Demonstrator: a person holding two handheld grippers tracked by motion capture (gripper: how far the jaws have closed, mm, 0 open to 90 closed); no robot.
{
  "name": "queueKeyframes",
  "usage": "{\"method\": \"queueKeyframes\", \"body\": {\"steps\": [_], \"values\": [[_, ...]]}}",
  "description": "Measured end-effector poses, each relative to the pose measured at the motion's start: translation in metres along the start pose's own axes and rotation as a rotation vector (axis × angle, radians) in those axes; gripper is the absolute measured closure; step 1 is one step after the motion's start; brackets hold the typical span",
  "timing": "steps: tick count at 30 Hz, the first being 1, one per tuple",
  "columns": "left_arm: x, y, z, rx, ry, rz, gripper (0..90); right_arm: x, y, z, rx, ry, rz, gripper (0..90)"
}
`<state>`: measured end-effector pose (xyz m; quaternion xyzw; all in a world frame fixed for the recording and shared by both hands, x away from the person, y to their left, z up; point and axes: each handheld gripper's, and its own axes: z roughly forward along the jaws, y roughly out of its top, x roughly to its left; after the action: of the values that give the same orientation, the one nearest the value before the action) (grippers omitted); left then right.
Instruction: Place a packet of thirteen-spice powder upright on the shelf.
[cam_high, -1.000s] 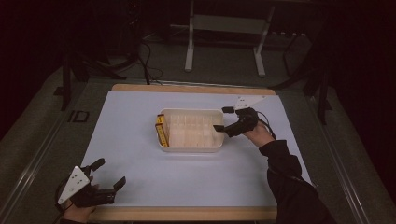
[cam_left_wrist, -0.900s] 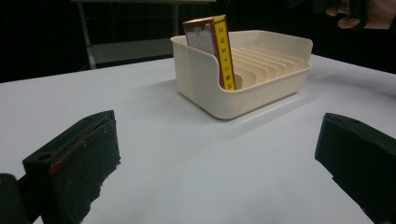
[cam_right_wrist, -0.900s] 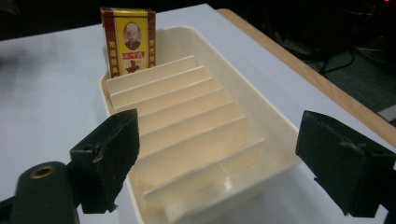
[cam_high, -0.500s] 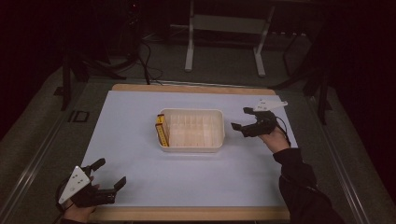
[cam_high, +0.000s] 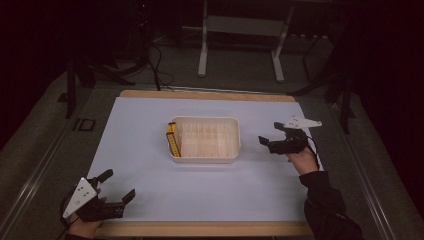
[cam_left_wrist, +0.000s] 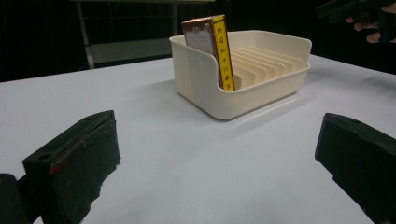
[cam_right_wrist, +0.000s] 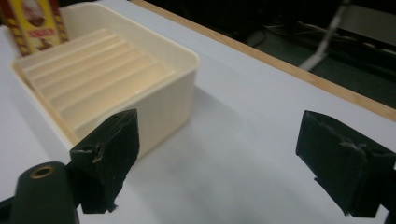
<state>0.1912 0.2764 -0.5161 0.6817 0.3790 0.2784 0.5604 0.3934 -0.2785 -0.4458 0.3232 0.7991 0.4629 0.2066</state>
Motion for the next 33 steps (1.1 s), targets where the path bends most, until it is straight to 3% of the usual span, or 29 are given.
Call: {"method": "queueKeyframes", "body": {"steps": [23,31,33], "values": [[0.000,0.001,0.001,0.005,-0.004,-0.001,0.0,0.021,-0.056,-0.019,-0.016,-0.181,0.049,12.0],[0.000,0.000,0.002,0.018,-0.003,0.003,0.0,0.024,-0.070,-0.030,-0.021,-0.218,0.057,12.0],[0.000,0.000,0.002,0.021,-0.002,0.005,0.0,0.024,-0.078,-0.038,-0.043,-0.244,0.088,12.0]]}}
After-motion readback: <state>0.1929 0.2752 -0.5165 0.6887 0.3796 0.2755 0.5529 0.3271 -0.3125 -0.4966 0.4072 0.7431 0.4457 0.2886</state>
